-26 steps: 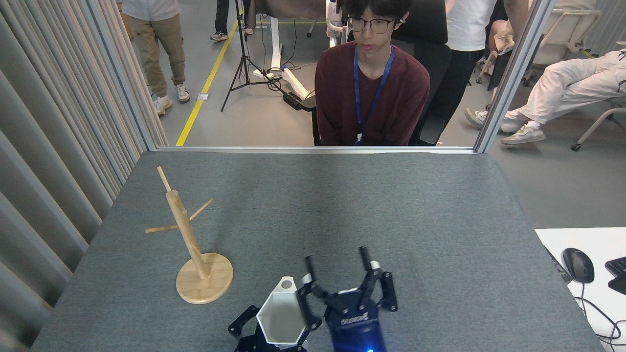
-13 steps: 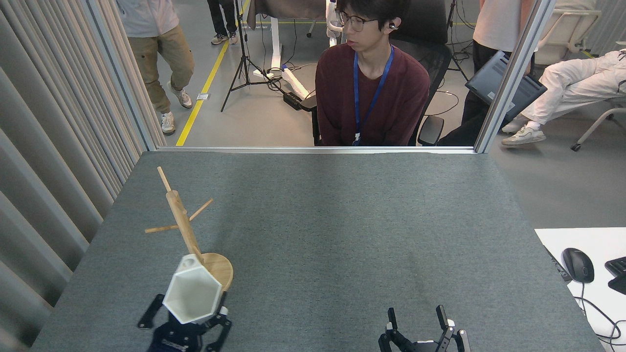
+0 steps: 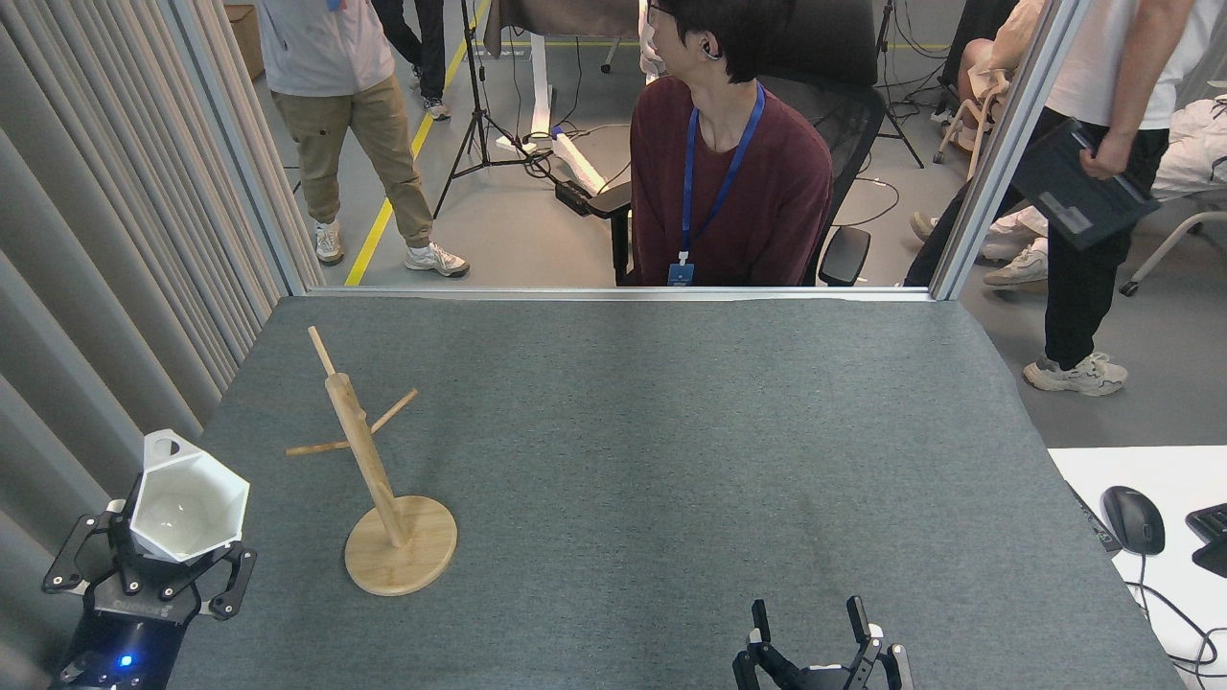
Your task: Hang cup on storage rack
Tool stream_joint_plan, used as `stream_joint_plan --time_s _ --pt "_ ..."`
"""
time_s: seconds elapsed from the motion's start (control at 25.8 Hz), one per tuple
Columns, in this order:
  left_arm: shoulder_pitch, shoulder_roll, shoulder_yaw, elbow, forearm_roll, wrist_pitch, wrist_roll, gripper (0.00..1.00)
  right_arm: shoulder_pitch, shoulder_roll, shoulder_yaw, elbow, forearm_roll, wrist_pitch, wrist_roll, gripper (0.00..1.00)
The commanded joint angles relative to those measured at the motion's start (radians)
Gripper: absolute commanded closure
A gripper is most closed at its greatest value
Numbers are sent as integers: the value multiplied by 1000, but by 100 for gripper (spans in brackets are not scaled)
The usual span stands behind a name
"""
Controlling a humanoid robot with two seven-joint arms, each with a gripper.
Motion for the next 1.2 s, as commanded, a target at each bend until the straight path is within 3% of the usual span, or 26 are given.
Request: stream_joint_plan --time_s 0.0,0.35,0.46,0.5,0.58,0.97,1.16 --pt "-59 3 -47 93 -82 43 14 79 -4 1 -1 0 0 -1 3 1" --pt "-72 -3 -163 137 -128 92 17 79 -3 1 -3 1 -1 -3 3 1" --pt "-72 -3 -191 148 -144 107 17 74 -3 1 -3 1 -3 -3 1 1" --pt "-72 -4 -194 157 -150 113 17 60 -3 2 -3 1 -3 -3 1 1" --pt "-79 -17 -194 183 -151 125 17 0 -3 2 -4 1 -4 -4 0 1" --pt "-98 -40 -188 203 -177 121 15 0 -1 1 -6 1 -6 -8 -6 1" --pt "16 -38 -90 175 -162 116 17 0 -6 1 -6 0 -6 -9 -6 1"
